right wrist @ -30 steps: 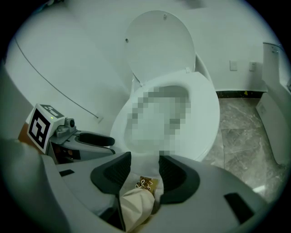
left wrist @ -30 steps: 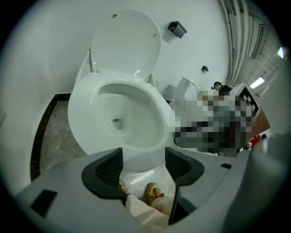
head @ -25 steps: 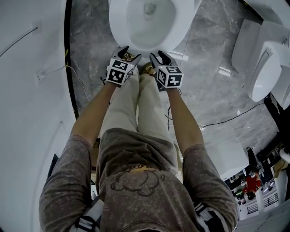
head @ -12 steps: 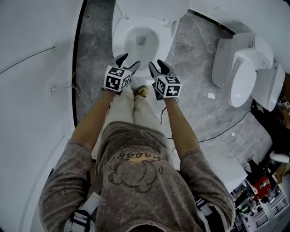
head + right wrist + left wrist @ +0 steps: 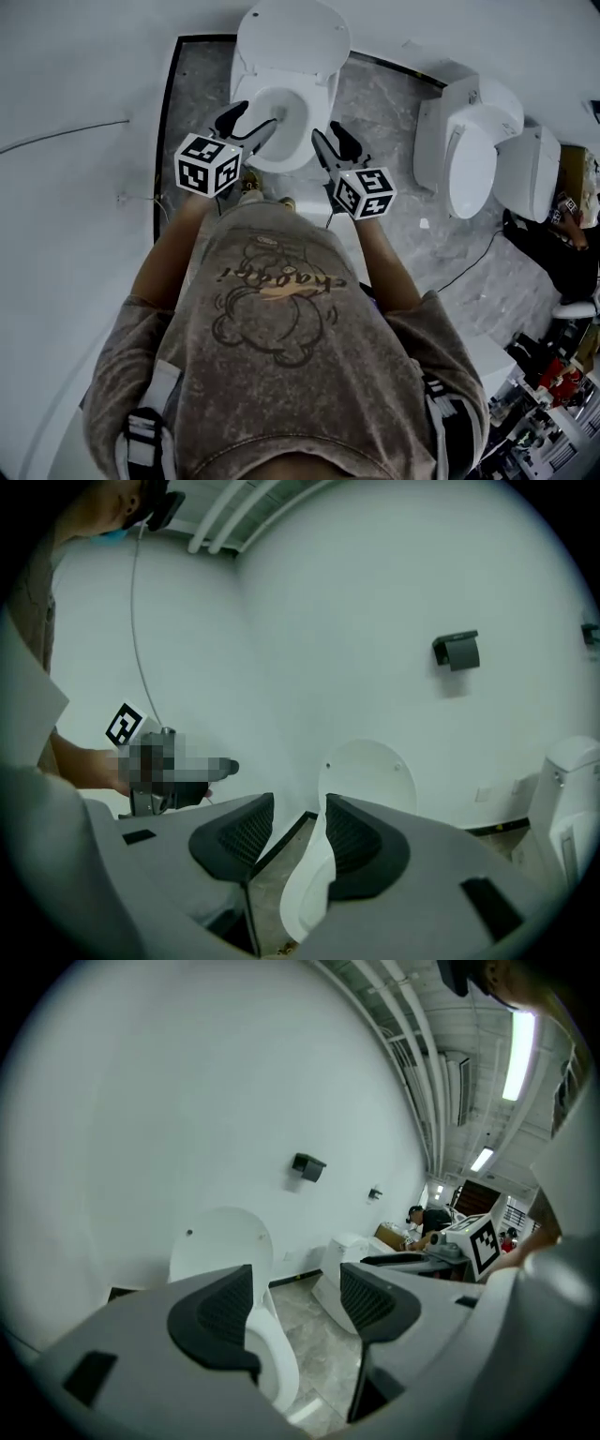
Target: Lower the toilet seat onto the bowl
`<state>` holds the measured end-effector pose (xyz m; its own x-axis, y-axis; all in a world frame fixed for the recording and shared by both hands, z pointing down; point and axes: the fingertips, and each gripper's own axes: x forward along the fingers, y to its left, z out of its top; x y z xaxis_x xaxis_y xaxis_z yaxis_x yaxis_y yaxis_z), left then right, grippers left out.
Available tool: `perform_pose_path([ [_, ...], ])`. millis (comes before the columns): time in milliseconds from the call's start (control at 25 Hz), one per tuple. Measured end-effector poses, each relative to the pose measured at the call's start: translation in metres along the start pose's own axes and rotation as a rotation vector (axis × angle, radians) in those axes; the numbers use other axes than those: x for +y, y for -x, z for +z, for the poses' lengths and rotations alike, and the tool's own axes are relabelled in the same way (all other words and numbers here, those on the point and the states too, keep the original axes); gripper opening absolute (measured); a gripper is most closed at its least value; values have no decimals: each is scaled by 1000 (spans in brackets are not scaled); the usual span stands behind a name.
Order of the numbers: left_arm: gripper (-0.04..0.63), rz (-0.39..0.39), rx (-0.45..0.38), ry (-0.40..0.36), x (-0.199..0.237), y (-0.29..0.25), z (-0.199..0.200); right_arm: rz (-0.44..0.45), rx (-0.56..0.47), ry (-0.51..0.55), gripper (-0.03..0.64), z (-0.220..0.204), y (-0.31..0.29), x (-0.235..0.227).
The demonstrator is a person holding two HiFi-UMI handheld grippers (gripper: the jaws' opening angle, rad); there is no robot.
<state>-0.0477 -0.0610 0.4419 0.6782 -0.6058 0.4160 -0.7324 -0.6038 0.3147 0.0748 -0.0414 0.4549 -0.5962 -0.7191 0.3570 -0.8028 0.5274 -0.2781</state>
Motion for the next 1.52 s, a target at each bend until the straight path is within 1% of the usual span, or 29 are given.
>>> perform_pose_path([
  [120, 285, 5, -77, -32, -10, 30, 22, 4, -65, 73, 184, 26, 26, 16],
  [200, 285, 19, -109, -45, -13, 45, 27, -5, -105, 80, 172, 34, 41, 21],
  [280, 262, 35, -137, -47, -13, 53, 31, -27, -152, 67, 139, 41, 51, 18],
  [320, 236, 48, -152, -50, -13, 56, 34, -40, -178, 63, 108, 45, 56, 15],
  [360, 194, 62, -170, -56, -13, 59, 37, -52, -202, 60, 85, 48, 59, 11],
  [480, 48, 92, -234, -64, -10, 63, 41, -70, -245, 63, 57, 53, 66, 4],
  [520, 22, 95, -254, -62, -9, 65, 40, -73, -251, 69, 49, 53, 66, 4],
  [560, 13, 97, -269, -64, -8, 66, 38, -76, -255, 75, 42, 52, 67, 4],
  [720, 9, 116, -276, -92, -4, 65, 23, -96, -257, 92, 28, 41, 66, 6],
  [960, 9, 173, -259, -101, 12, 55, -2, -171, -241, 73, 28, 16, 59, -7],
  [1240, 9, 158, -252, -79, 10, 53, 1, -173, -232, 69, 28, 15, 58, -7],
  [1520, 9, 165, -237, -61, 11, 57, -4, -160, -226, 65, 26, 15, 54, -4],
])
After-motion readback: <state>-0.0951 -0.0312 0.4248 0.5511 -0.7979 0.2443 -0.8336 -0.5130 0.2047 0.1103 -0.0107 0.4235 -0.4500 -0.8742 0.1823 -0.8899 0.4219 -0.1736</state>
